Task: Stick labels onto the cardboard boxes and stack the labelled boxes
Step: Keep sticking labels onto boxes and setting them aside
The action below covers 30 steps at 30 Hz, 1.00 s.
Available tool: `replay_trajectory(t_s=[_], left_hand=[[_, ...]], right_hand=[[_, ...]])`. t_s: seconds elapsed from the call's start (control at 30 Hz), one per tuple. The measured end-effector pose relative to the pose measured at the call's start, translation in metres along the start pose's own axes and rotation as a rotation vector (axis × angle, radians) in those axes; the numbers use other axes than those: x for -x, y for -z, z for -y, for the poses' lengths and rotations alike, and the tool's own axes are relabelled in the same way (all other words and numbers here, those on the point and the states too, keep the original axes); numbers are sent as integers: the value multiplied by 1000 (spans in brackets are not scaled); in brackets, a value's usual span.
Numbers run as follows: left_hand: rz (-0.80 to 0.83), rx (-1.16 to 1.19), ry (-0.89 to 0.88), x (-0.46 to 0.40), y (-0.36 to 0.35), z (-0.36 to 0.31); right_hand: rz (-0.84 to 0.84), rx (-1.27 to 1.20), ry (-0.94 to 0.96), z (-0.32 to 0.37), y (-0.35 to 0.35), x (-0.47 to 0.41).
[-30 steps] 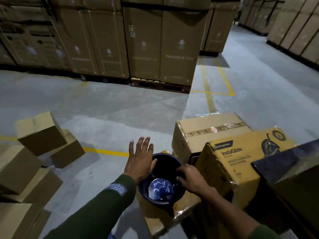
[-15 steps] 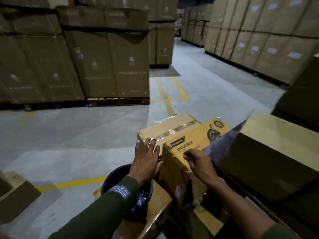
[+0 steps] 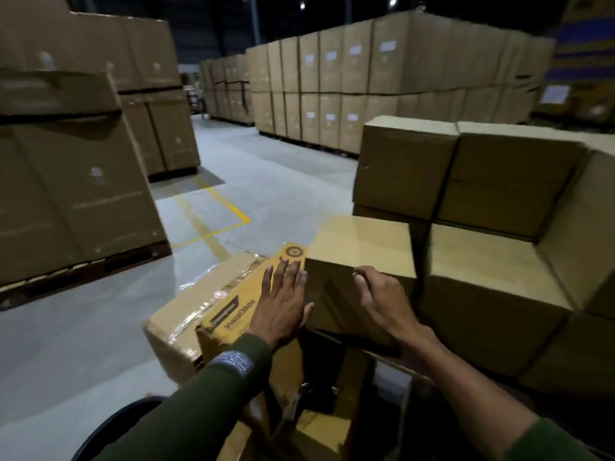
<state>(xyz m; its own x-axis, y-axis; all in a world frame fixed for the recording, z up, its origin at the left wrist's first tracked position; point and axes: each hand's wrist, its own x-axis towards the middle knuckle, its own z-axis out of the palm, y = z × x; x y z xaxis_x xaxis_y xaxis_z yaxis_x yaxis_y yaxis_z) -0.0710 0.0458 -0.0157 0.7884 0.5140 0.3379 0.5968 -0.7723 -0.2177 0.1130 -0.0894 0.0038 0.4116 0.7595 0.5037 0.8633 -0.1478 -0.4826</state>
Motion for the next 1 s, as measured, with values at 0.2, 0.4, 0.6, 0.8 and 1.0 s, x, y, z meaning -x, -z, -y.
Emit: replay_trajectory(t_s=[0.2, 0.4, 0.6, 0.8, 1.0], left_hand=[[64, 102, -72, -51, -21, -1], [141, 68, -159, -101, -54, 21], [21, 142, -317, -144, -83, 30], [-80, 184, -419, -183, -101, 30], [-66, 249, -455, -202, -106, 24]], right_hand=[[71, 159, -95, -40, 21, -4], [151, 422, -89, -59, 2, -31], [237, 536, -157, -79, -22, -53], [189, 558, -209, -96, -24, -69], [215, 576, -291, -104, -23, -82]])
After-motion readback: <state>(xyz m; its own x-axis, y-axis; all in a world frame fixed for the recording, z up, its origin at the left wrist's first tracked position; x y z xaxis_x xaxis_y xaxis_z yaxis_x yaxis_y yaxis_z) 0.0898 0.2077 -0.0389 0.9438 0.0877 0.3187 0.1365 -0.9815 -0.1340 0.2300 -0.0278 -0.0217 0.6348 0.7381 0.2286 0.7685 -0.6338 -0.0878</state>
